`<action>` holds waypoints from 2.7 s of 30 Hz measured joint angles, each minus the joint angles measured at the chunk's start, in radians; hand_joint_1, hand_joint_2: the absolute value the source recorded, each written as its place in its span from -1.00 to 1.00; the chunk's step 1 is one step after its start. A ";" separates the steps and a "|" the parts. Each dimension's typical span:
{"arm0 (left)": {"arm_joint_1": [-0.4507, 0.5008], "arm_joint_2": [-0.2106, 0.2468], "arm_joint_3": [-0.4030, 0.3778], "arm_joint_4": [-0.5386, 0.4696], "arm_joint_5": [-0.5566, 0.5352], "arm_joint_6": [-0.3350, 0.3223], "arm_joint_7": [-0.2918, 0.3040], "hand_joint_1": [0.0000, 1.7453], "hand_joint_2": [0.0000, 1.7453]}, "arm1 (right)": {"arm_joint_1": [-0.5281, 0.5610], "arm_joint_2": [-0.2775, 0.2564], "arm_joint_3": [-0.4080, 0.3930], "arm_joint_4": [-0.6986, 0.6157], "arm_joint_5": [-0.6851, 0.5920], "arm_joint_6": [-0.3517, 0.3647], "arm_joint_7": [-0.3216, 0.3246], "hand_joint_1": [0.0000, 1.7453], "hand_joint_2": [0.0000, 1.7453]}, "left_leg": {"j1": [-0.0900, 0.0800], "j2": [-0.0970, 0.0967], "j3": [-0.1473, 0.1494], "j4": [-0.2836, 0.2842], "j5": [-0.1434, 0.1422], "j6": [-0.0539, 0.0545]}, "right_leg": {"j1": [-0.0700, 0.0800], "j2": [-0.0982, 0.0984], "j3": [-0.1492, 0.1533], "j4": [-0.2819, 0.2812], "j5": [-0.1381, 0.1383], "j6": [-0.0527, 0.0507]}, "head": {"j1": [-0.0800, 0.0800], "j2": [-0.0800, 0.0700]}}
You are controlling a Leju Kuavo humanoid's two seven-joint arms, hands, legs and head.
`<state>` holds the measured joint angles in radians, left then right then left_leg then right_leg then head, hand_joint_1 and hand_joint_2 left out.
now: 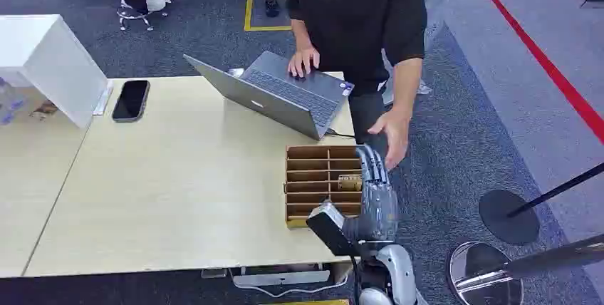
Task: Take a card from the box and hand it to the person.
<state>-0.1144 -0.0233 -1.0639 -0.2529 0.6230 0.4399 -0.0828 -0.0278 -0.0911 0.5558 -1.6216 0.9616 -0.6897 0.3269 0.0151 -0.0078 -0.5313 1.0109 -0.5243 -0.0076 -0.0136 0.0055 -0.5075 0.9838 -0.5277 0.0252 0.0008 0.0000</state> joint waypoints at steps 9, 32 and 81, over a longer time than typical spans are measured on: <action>-0.005 0.000 -0.011 0.000 -0.021 -0.015 0.005 -1.00 -1.00 | -0.096 -0.116 0.000 -0.092 0.144 0.118 0.115 -1.00 1.00 | 0.000 0.000 0.000 0.000 0.000 0.000 | 0.000 0.000 0.000 0.000 0.000 0.000 | 0.000 0.000; -0.027 -0.002 -0.034 0.000 -0.041 -0.027 0.018 -1.00 -1.00 | -0.204 -0.234 0.030 -0.115 0.099 0.428 0.179 -0.58 1.00 | 0.000 0.000 0.000 0.000 0.000 0.000 | 0.000 0.000 0.000 0.000 0.000 0.000 | 0.000 0.000; -0.032 -0.002 -0.035 0.000 -0.048 -0.036 0.022 -1.00 -1.00 | -0.237 -0.273 0.141 -0.081 0.025 0.555 0.207 -0.14 1.00 | 0.000 0.000 0.000 0.000 0.000 0.000 | 0.000 0.000 0.000 0.000 0.000 0.000 | 0.000 0.000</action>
<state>-0.1467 -0.0256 -1.0990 -0.2529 0.5745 0.4036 -0.0607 -0.2645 -0.3639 0.6973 -1.7022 0.9865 -0.1343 0.5337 0.0151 -0.0079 -0.5316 1.0112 -0.5243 -0.0076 -0.0135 0.0051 -0.5075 0.9840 -0.5277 0.0253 0.0004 0.0000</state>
